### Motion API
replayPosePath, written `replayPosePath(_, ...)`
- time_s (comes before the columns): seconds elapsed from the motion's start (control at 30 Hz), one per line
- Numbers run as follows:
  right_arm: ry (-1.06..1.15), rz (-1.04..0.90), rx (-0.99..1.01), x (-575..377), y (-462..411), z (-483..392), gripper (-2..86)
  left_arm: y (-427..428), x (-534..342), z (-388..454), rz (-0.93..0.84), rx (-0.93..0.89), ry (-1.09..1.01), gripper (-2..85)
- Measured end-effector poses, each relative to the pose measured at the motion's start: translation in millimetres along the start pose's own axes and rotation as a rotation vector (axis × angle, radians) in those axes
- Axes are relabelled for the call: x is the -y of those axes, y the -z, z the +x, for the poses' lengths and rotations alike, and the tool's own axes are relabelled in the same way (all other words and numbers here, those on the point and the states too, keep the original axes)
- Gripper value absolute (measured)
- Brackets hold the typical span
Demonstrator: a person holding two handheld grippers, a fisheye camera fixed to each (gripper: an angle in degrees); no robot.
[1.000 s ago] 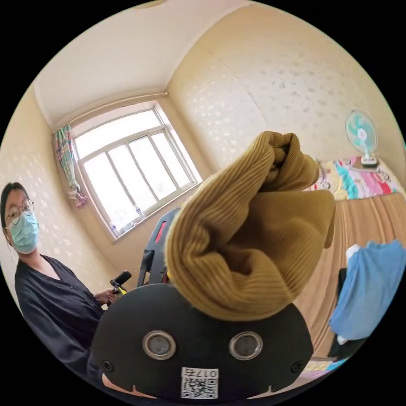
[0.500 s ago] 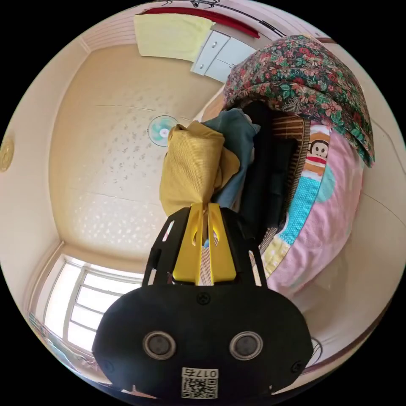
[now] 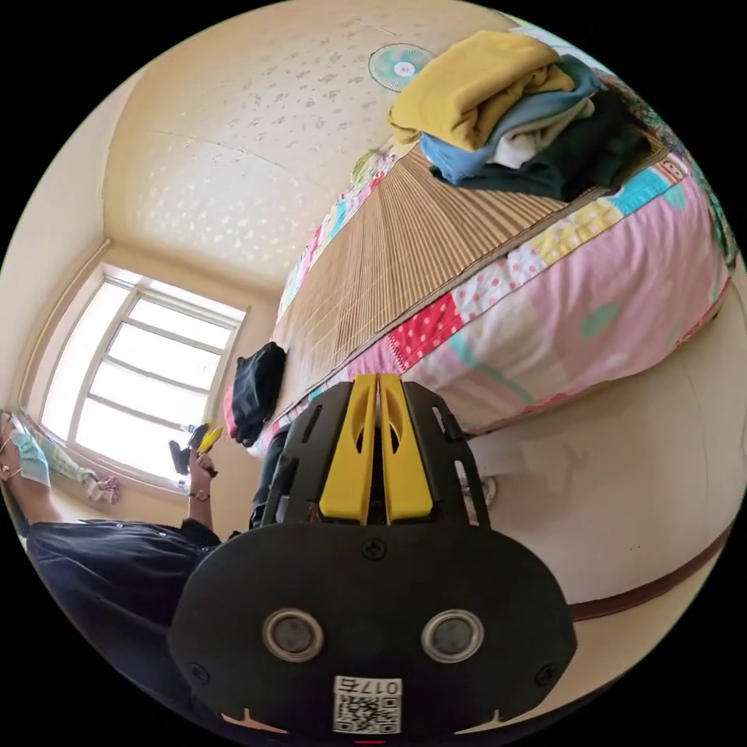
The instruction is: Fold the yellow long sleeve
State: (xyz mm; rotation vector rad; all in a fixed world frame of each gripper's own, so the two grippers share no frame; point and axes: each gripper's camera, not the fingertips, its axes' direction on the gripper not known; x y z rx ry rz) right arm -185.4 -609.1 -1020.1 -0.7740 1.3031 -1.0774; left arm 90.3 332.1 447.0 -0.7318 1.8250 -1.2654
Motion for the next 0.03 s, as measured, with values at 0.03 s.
replayPosePath(0.03, -0.013, -0.018, 0.031, -11.7, -4.8, 1.9, 0.5, 0.5, 15.5, -1.9, 0.059, 0.041, 0.018, 15.9)
